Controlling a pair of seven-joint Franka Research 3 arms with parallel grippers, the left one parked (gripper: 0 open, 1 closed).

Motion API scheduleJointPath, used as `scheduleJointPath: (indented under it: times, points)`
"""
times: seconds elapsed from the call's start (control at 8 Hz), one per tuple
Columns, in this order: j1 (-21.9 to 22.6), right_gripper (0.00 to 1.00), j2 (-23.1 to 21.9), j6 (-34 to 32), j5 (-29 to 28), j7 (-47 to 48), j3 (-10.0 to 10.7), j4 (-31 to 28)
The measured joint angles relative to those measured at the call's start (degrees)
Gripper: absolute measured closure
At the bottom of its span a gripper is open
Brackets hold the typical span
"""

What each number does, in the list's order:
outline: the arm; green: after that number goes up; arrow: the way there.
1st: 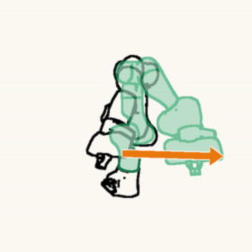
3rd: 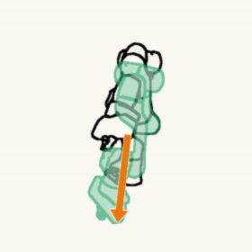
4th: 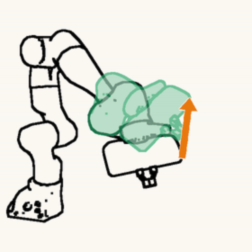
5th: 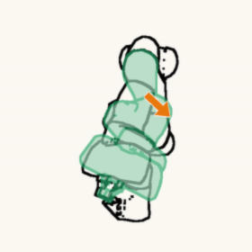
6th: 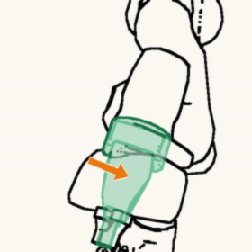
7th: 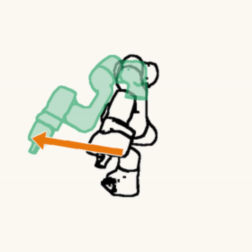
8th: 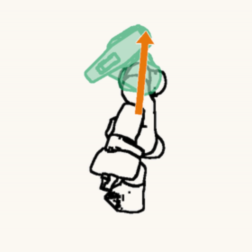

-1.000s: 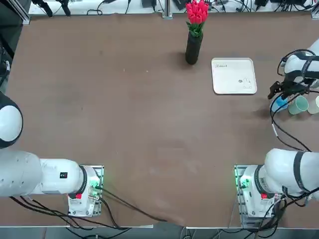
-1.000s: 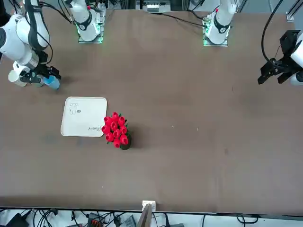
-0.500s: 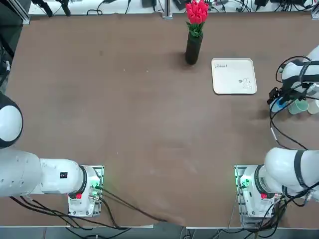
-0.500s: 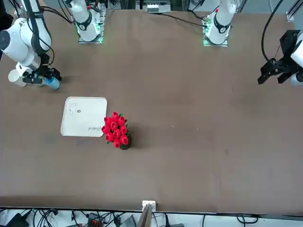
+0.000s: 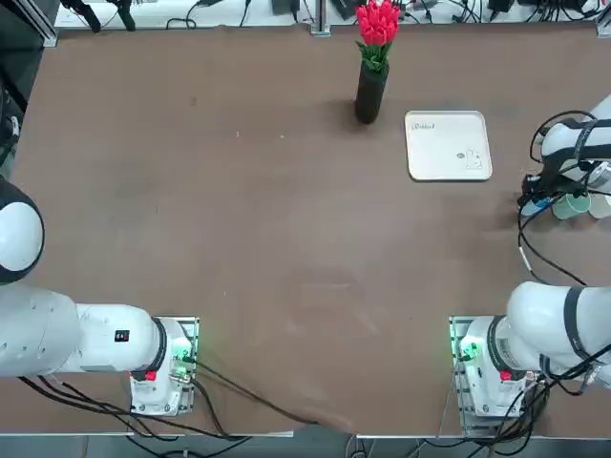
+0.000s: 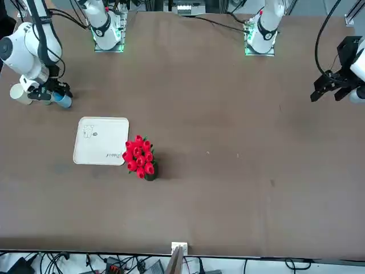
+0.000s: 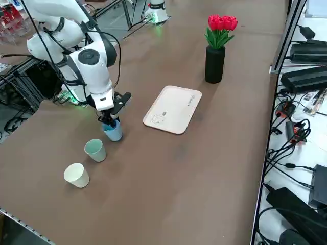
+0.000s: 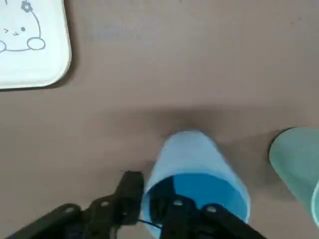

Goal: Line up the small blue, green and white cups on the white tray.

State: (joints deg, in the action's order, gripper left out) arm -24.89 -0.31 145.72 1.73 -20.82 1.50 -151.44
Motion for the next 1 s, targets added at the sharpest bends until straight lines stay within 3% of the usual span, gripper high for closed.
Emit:
scheduleJointPath:
  times: [0.38,0.62,1.0]
  points:
    - [-0.1,0.95,-0.6,-0.5,0.2,0.0,-0.2,0.2]
    - [1.6,0.95,-2.6,-5.2,0.2,0.5,-1.1,2.1]
    - [14.6,0.96,-4.3,-17.2,0.1,11.4,-2.2,13.5]
